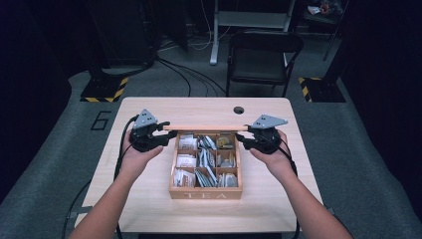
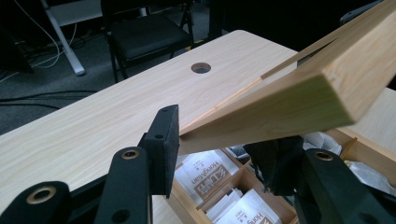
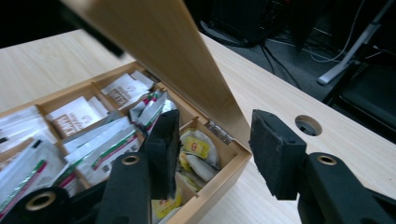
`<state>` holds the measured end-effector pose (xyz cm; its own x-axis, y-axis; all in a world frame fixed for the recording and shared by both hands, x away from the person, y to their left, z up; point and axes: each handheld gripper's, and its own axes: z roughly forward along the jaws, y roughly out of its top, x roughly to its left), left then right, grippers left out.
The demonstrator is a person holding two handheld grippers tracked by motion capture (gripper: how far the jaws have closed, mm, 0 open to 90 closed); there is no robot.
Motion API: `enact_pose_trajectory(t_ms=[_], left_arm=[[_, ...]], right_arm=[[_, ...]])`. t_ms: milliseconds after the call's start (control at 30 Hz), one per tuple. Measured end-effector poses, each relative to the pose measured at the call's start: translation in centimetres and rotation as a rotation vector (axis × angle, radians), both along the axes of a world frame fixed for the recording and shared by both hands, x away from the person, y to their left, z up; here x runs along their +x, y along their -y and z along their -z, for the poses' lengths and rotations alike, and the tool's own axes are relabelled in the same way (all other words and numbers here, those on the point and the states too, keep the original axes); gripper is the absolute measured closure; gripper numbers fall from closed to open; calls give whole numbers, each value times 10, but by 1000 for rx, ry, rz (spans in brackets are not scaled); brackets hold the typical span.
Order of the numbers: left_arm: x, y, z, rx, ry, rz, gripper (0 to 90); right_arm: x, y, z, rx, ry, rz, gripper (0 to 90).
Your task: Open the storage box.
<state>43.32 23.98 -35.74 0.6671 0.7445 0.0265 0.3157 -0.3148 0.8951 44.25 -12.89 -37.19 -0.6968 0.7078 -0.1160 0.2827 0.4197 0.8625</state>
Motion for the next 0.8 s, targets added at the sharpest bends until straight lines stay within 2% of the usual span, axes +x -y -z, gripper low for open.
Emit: enact_pose_trajectory(t_ms=[267,367,433,600,800], left_arm=[[6,-1,-3,-15,-8,-3,548],[7,-1,-3,-15,-10,6,548],[9,-1,-4,-16,-6,2,552],[14,-1,-7,-17,-7,-2,560],[20,-3,-4,-35,-4,-12,540]], right_arm=[[10,-5,2,26,1,14,548],[14,-7,1,22,14,24,576],[16,-6,1,35,3,31,578],[19,-7,0,41,9,41,588],[24,-6,-2,66,-3,47,591]])
